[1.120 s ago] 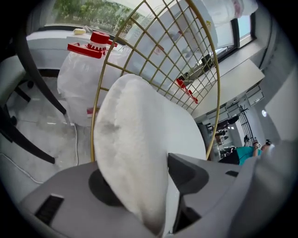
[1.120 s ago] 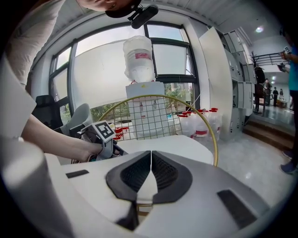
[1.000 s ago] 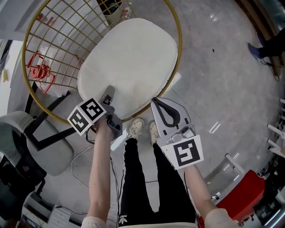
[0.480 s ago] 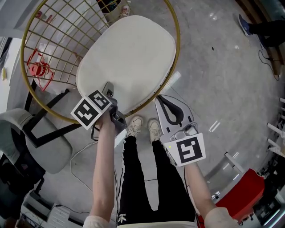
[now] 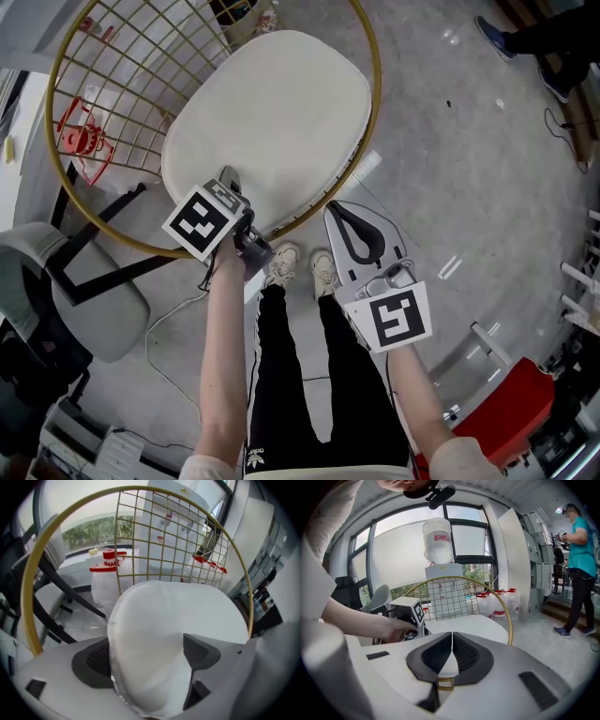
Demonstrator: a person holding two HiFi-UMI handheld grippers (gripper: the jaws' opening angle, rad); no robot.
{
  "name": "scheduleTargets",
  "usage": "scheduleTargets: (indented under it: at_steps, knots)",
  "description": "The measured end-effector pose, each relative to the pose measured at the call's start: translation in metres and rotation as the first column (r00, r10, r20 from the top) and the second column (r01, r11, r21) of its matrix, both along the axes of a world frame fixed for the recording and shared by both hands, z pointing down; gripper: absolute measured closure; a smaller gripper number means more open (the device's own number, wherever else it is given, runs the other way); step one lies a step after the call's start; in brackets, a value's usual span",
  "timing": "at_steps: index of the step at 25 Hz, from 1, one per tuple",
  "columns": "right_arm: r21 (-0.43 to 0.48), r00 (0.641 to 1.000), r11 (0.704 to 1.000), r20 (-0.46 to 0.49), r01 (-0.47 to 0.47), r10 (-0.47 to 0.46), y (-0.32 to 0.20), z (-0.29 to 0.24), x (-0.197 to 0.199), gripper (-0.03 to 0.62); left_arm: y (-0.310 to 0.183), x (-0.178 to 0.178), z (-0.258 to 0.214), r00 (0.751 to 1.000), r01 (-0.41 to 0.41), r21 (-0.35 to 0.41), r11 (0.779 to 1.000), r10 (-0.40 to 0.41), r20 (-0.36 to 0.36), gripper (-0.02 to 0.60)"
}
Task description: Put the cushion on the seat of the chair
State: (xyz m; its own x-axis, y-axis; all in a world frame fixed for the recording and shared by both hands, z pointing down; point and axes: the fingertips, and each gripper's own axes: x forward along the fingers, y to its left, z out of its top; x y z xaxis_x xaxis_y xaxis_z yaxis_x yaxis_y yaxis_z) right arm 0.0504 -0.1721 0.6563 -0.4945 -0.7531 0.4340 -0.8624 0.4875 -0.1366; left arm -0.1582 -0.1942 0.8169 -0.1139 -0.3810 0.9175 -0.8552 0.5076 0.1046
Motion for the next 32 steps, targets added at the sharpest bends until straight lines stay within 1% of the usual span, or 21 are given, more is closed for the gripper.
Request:
scheduleTargets:
  at_steps: [1,2,3,4,5,8,10,16,19,22,25,29,31,32]
  knots:
    - [-0.002,1.0,1.0,0.001,-0.002,0.002,0.001,0.0,0.0,0.576,0.004,-0.012,-0.004,0.995,0.015,-0.031,0.999,-0.012,0.096,0.143]
    - [-0.003,1.0,1.0,0.003,-0.002,0.002,0.001,0.0,0.0,0.576,0.006,-0.023,-0.008,0.98,0.023,-0.059,0.998,-0.011,0.197,0.144]
    - [-0.005,1.0,1.0,0.005,-0.002,0.002,0.002,0.0,-0.001,0.576,0.007,-0.03,-0.012,0.962,0.016,-0.074,0.997,0.005,0.272,0.144]
    - [-0.006,1.0,1.0,0.006,-0.001,0.001,0.003,0.0,-0.001,0.576,0.005,-0.033,-0.015,0.949,-0.002,-0.076,0.997,0.026,0.315,0.144]
    - [-0.008,1.0,1.0,0.006,0.0,0.0,0.004,0.001,-0.002,0.576,0.003,-0.034,-0.018,0.94,-0.021,-0.07,0.997,0.043,0.339,0.144]
    - [-0.009,1.0,1.0,0.007,0.004,-0.004,0.006,0.002,-0.003,0.576,-0.001,-0.033,-0.024,0.925,-0.058,-0.049,0.997,0.072,0.372,0.146]
    - [-0.007,1.0,1.0,0.009,0.006,-0.006,0.008,0.002,-0.004,0.576,0.0,-0.031,-0.025,0.925,-0.065,-0.045,0.997,0.077,0.372,0.146]
    - [-0.005,1.0,1.0,0.006,0.01,-0.01,0.01,0.0,-0.007,0.576,0.003,-0.029,-0.026,0.935,-0.063,-0.033,0.997,0.07,0.349,0.146]
    - [0.003,1.0,1.0,0.01,0.011,-0.011,0.01,-0.004,-0.008,0.576,0.001,-0.029,-0.031,0.943,-0.066,-0.009,0.998,0.065,0.327,0.146]
    - [0.012,1.0,1.0,0.011,0.018,-0.018,0.009,-0.008,-0.012,0.576,-0.007,-0.024,-0.039,0.957,-0.104,0.051,0.993,0.086,0.278,0.146]
    - [0.028,1.0,0.999,0.008,0.022,-0.022,0.007,-0.016,-0.015,0.576,-0.019,-0.018,-0.056,0.964,-0.147,0.134,0.98,0.112,0.243,0.146]
    - [0.036,1.0,0.999,-0.022,0.014,-0.013,0.01,-0.035,-0.013,0.576,-0.02,-0.012,-0.088,0.97,-0.167,0.201,0.965,0.124,0.211,0.146]
    - [0.051,1.0,0.999,-0.013,0.016,-0.015,0.011,-0.05,-0.014,0.576,-0.021,-0.008,-0.108,0.972,-0.173,0.243,0.954,0.126,0.196,0.147]
    - [0.07,1.0,0.997,-0.007,0.016,-0.016,0.009,-0.058,-0.014,0.576,-0.025,-0.004,-0.119,0.975,-0.176,0.278,0.944,0.127,0.185,0.147]
